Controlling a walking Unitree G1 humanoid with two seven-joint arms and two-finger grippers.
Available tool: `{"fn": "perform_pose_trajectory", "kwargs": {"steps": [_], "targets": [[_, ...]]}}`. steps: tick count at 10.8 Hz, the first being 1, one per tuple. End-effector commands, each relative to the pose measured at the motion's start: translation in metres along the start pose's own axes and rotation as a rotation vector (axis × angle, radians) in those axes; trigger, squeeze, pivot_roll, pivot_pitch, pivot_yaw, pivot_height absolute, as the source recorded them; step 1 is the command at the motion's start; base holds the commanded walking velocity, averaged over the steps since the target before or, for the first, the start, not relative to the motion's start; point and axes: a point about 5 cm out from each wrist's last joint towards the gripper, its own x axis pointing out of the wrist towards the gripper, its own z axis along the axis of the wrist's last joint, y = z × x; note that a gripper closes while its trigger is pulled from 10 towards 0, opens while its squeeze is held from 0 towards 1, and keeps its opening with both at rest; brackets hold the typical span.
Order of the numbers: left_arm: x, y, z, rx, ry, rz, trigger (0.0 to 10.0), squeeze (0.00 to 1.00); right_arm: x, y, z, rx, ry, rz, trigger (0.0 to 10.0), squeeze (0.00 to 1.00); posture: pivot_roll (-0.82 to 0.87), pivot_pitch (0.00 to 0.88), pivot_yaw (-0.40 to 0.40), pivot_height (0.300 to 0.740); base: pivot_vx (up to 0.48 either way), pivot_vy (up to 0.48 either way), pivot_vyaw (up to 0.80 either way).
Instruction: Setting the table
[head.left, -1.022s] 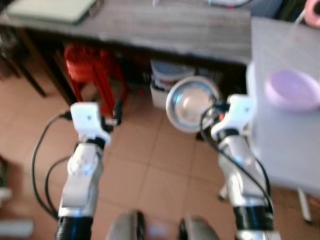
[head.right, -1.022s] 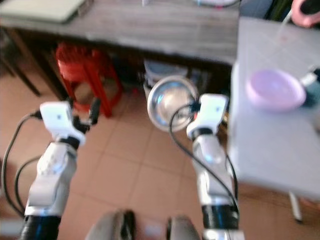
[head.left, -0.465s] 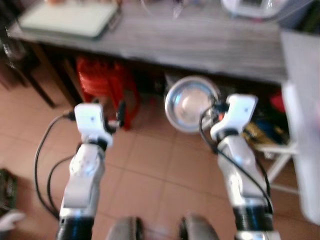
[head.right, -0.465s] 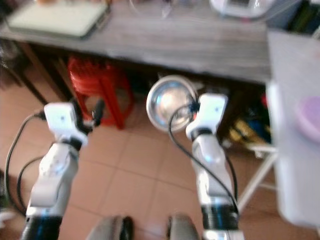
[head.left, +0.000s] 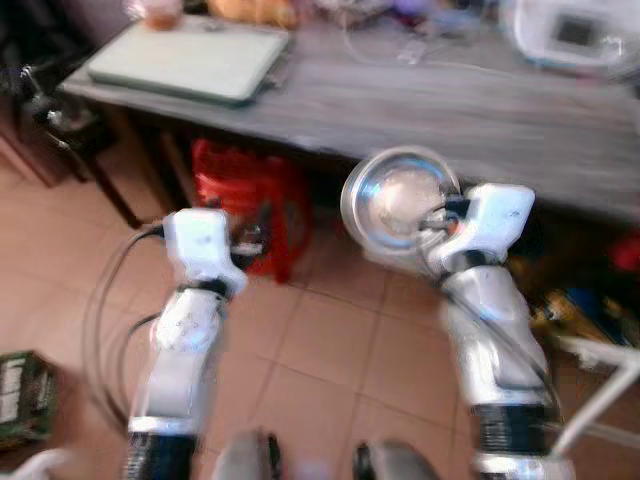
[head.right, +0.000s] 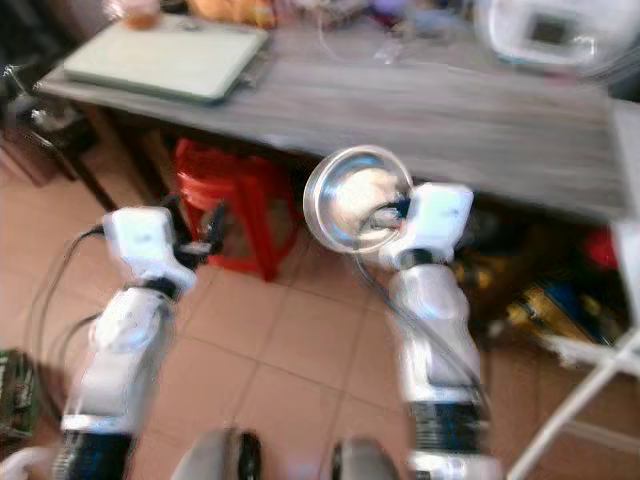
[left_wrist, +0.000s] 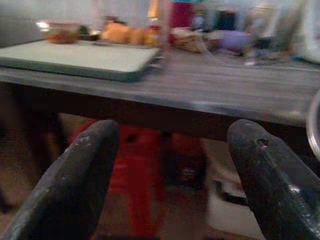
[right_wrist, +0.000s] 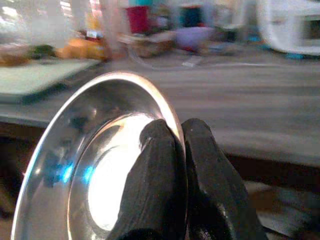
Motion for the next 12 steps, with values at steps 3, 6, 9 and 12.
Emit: {"fn": "perform_pose_trajectory", "kwargs": {"steps": [3, 6, 9, 12], "targets": [[0.001, -0.013, 0.004, -0.013, -0.025, -0.067, 10.0, 0.00, 0.006, -0.017, 0.006, 0.008, -0.016, -0.114, 0.0, 0.00, -0.04, 0.150, 0.017, 0.740, 0.469, 0.000, 0.00], [-0.001, -0.013, 0.005, -0.026, -0.027, -0.073, 10.0, 0.00, 0.008, -0.019, 0.001, 0.029, 0.027, -0.164, 10.0, 0.00, -0.03, 0.151, 0.015, 0.740, 0.435, 0.000, -0.24], [-0.004, -0.014, 0.004, -0.059, -0.018, -0.080, 10.0, 0.00, 0.008, -0.025, 0.000, 0.019, 0.035, -0.224, 10.0, 0.00, -0.03, 0.151, 0.017, 0.740, 0.000, 0.000, -0.73], [-0.005, -0.013, 0.004, -0.072, -0.012, -0.076, 10.0, 0.00, 0.006, -0.034, -0.004, 0.010, 0.061, -0.299, 10.0, 0.00, -0.03, 0.152, 0.018, 0.740, 0.000, 0.000, -0.73]]}}
